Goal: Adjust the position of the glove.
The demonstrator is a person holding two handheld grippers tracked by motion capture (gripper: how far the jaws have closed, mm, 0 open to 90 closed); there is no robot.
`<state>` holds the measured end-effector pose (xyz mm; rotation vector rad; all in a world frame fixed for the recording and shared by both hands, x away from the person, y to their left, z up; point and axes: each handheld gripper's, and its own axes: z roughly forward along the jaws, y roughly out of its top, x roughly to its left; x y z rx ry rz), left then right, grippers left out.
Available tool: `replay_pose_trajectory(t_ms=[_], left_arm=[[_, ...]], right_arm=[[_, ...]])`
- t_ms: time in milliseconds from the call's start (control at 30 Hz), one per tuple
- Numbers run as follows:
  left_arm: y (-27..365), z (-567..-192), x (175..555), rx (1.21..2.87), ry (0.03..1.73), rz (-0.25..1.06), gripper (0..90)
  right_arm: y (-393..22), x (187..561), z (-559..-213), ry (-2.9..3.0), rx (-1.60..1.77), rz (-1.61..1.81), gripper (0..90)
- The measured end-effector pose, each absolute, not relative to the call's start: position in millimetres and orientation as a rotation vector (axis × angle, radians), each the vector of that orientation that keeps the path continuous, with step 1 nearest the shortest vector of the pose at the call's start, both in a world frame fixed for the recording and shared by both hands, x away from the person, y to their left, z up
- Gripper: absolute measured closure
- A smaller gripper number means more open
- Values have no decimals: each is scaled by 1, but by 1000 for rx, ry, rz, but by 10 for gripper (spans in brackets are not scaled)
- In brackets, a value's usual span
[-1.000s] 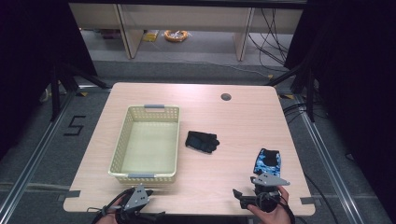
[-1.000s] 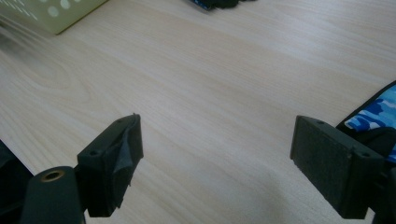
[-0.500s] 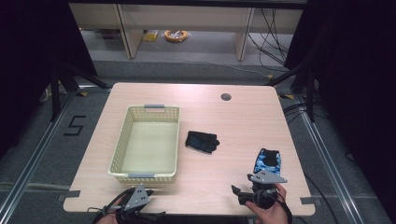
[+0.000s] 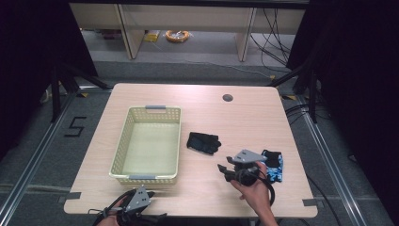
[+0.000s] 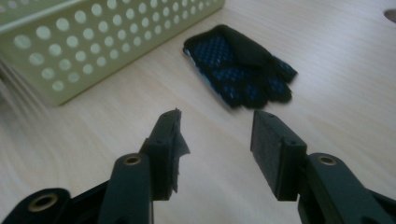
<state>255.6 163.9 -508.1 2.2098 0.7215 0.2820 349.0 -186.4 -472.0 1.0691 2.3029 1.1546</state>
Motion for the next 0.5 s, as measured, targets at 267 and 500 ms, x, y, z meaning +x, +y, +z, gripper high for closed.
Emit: replay_pose_trajectory(t_ms=[267,500], left_arm=[[164,-508,255,2212,730,278,178],[165,-507,255,2204,711,286,178]], right_arm=[[-130,400,-471,2400,864,997,615],[-116,424,-482,2469,849,945,625]])
